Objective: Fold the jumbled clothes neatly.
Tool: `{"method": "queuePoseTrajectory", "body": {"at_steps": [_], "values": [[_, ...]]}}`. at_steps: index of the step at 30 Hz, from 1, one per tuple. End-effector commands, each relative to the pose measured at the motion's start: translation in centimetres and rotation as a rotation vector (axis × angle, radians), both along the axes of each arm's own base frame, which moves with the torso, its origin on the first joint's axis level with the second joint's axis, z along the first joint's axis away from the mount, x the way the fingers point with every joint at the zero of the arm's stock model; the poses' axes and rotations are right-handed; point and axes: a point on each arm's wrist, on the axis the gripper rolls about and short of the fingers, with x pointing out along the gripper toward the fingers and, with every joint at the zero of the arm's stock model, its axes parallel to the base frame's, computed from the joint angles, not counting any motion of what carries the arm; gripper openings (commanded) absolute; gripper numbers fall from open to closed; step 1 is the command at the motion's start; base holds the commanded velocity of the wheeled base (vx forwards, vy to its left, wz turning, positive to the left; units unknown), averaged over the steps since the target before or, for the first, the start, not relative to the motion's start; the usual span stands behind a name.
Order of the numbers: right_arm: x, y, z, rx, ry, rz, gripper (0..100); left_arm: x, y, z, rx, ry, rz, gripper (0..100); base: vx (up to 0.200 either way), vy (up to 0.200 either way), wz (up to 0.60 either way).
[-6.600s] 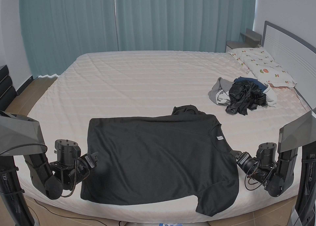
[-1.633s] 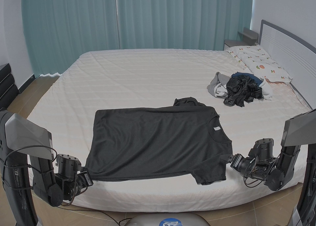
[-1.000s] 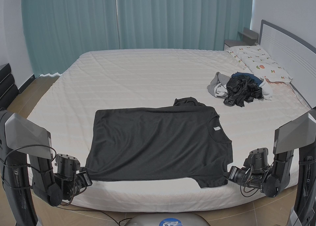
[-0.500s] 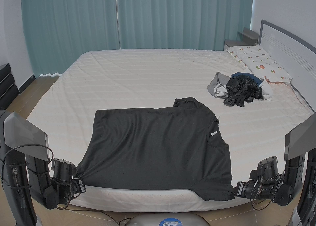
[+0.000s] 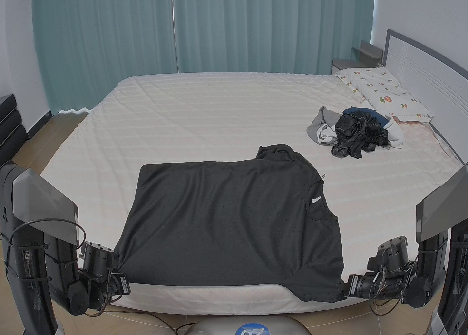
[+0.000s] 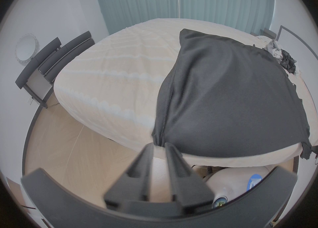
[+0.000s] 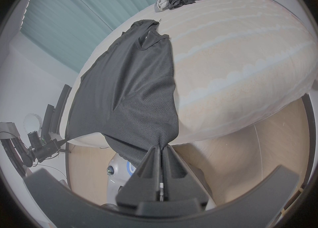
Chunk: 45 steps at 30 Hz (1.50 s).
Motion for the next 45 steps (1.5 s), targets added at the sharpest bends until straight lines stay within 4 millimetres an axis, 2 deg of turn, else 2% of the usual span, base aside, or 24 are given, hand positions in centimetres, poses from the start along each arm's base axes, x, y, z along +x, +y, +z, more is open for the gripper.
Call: {"method": "queuePoseTrajectory", "body": {"at_steps": [1,6,10,19,25,40,45], "values": [[0.1,0.0,-0.5,-0.01,0.016,-0.002,100,-0.3,-0.3,-0.2,0.002,0.015,-0.015,100,0.0,0.0,0.0],[0.4,-0.1,0.1,0.01,-0.044,-0.014,100,-0.1,-0.4,0.1,-0.01,-0.003,-0.018,100,0.0,0.0,0.0],[1.2,-1.0,1.9,0.044,-0.165,-0.065,100,0.3,-0.5,1.6,-0.05,-0.104,-0.034,100,0.0,0.0,0.0],[1.5,-1.1,1.8,0.054,-0.168,-0.078,100,0.8,-0.7,4.3,-0.115,-0.244,-0.063,100,0.0,0.0,0.0],[1.6,-1.2,2.0,0.06,-0.179,-0.087,100,1.4,-0.8,4.4,-0.145,-0.271,-0.035,100,0.0,0.0,0.0],[1.7,-1.2,1.9,0.063,-0.176,-0.084,100,1.5,-0.7,4.2,-0.144,-0.265,-0.031,100,0.0,0.2,0.0],[1.7,-1.1,1.9,0.064,-0.176,-0.083,100,1.8,-0.9,4.3,-0.146,-0.279,-0.035,100,0.0,0.0,0.0]]}}
